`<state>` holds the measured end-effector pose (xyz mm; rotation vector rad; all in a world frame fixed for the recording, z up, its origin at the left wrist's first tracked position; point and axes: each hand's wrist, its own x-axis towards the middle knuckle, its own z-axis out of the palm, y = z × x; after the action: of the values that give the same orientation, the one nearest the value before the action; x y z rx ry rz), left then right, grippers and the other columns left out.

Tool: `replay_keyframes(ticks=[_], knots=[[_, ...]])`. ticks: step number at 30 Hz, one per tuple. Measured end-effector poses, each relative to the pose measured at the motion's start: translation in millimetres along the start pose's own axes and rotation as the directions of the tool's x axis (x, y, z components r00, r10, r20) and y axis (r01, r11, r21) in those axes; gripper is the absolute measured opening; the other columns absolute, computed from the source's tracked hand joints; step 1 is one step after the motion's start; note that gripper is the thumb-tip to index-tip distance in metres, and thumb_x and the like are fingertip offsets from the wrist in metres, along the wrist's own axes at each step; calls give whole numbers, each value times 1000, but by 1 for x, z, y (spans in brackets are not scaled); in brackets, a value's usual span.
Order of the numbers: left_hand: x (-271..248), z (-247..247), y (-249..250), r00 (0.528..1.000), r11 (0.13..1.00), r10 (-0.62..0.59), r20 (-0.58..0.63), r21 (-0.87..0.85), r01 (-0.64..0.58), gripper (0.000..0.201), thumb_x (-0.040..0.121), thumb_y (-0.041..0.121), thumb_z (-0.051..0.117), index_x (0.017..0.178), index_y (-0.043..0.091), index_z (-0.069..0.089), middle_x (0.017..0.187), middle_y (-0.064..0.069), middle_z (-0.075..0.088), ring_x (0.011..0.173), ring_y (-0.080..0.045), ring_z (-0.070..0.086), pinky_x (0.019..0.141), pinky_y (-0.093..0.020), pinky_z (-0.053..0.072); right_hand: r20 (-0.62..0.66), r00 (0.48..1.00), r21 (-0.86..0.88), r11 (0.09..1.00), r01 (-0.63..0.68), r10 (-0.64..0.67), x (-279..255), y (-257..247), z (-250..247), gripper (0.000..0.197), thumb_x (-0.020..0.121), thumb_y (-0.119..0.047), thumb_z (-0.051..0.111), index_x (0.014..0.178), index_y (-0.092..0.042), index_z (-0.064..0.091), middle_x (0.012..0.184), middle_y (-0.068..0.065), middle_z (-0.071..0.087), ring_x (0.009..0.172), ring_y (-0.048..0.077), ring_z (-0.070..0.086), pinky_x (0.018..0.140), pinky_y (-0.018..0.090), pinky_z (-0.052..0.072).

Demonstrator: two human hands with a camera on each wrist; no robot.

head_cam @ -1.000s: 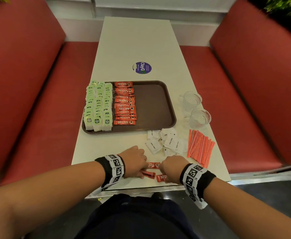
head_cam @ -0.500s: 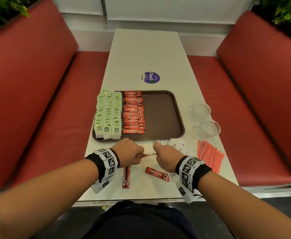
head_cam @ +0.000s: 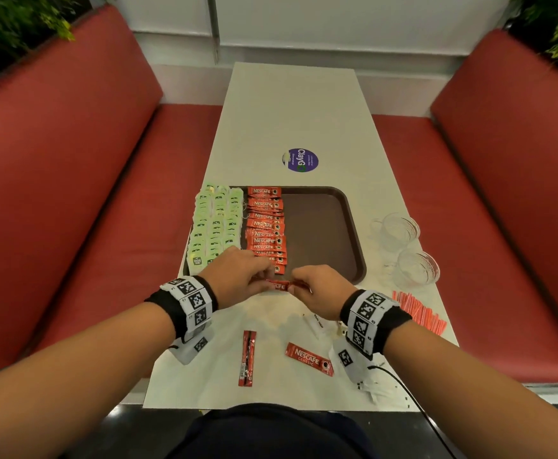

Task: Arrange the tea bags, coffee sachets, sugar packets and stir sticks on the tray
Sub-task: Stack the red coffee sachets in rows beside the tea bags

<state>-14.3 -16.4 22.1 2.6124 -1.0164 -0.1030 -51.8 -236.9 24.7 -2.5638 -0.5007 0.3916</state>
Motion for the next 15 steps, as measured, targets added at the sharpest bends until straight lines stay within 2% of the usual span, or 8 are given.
replay_keyframes(ticks=[3,5,6,8,11,15], knots=[[4,1,-10,999,999,-29,18,33,29,16,91,42,67,100,30,73,84,12,64,85,-11,57,86,-35,44,15,1000,1,1000,-17,17,5,1,-5,38,100,-25,54,68,-37,38,67,-19,43,62,-3,42,58,16,27],[11,3,-18,995,989,-95,43,116,89,17,93,43,63,102,33,73,91,11,66,95,-14,55,90,-36,38,8,998,30,997,-67,67,10,7,-5,22,101,-29,52,81,-33,43,71,-16,48,64,-1,45,62,22,34],[16,4,-23,986,975,-149,69,176,135,18,94,45,60,104,35,72,96,13,67,99,-14,53,91,-36,35,4,994,61,992,-113,113,12,10,-4,12,100,-29,51,90,-27,44,74,-13,52,65,5,49,63,27,38],[24,6,-34,960,934,-259,105,281,221,21,95,49,56,107,39,70,106,16,66,105,-15,49,92,-38,34,5,983,138,974,-181,182,15,17,-4,9,97,-22,48,98,-20,39,77,-2,56,62,14,51,60,32,42],[34,14,-45,922,889,-348,170,371,268,25,95,55,53,108,42,69,108,16,66,107,-17,47,90,-39,33,27,979,171,964,-203,201,16,24,-6,9,92,-13,45,92,-17,37,73,2,54,60,17,47,56,32,39],[47,30,-46,903,884,-366,226,387,261,21,92,55,58,102,42,71,98,16,68,104,-16,45,91,-39,32,79,974,92,971,-221,214,19,36,-4,4,93,-16,51,90,-20,50,84,-3,61,74,17,57,65,27,45]])
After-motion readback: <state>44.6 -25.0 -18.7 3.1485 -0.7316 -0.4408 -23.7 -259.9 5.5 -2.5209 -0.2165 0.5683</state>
